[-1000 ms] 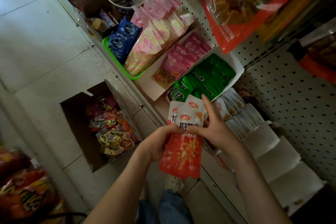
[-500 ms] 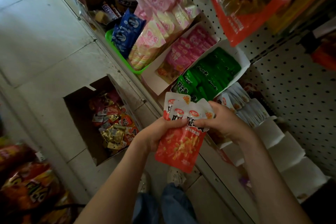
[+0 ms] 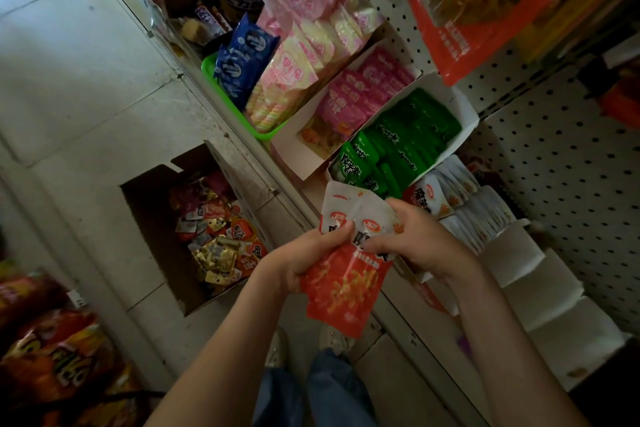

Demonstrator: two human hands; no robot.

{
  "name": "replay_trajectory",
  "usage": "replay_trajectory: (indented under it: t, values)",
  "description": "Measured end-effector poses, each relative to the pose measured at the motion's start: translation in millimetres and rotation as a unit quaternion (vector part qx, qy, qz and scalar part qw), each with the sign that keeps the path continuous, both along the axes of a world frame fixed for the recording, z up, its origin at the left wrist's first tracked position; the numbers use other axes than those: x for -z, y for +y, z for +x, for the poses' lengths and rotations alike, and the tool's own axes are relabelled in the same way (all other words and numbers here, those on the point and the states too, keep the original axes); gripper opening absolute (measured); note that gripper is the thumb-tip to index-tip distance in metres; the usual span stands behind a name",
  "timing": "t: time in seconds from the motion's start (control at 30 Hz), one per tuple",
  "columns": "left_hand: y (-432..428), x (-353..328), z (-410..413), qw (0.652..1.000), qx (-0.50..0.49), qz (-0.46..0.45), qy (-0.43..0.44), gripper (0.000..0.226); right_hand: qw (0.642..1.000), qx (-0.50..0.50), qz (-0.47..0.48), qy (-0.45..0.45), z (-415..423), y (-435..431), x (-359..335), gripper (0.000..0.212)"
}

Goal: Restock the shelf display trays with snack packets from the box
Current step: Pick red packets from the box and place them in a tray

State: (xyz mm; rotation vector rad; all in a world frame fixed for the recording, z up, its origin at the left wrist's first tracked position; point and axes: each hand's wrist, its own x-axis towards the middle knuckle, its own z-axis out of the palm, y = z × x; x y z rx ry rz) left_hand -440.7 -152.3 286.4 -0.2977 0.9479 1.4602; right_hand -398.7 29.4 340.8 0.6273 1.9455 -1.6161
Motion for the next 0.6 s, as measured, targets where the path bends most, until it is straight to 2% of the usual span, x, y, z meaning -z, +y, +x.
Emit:
replay_trajectory:
  t: [0.07, 0.2, 0.27, 0.43, 0.5, 0.6]
  values:
    - [1.3, -0.1, -2.6, 0.999, -0.033, -0.003, 0.011, 0.068, 0.998, 0.036, 0.039, 0.018, -1.3, 7.6, -5.6, 0.038]
    - [2.4, 1.0, -17.0, 0.989, -0.133, -0.030, 0.053, 0.030, 0.974, 0.157, 0.158, 0.049, 0.4, 41.4, -13.1, 0.035]
    - [7.1, 0.6, -23.0, 0.986, -0.145, -0.042, 0.072, 0.024, 0.952, 0.182, 0.239, 0.058, 3.3, 57.5, -8.3, 0.033]
    - [25.9, -3.3, -31.7, 0.978, -0.143, -0.076, 0.131, 0.029, 0.918, 0.148, 0.358, 0.080, 6.6, 57.1, 2.3, 0.029]
    - [33.7, -4.0, -32.4, 0.975, -0.146, -0.076, 0.148, 0.027, 0.912, 0.141, 0.375, 0.093, 7.7, 48.0, 7.7, 0.032]
    - [43.6, -3.4, -27.2, 0.975, -0.127, -0.067, 0.168, 0.020, 0.908, 0.109, 0.391, 0.102, 9.8, 35.7, 21.0, 0.021]
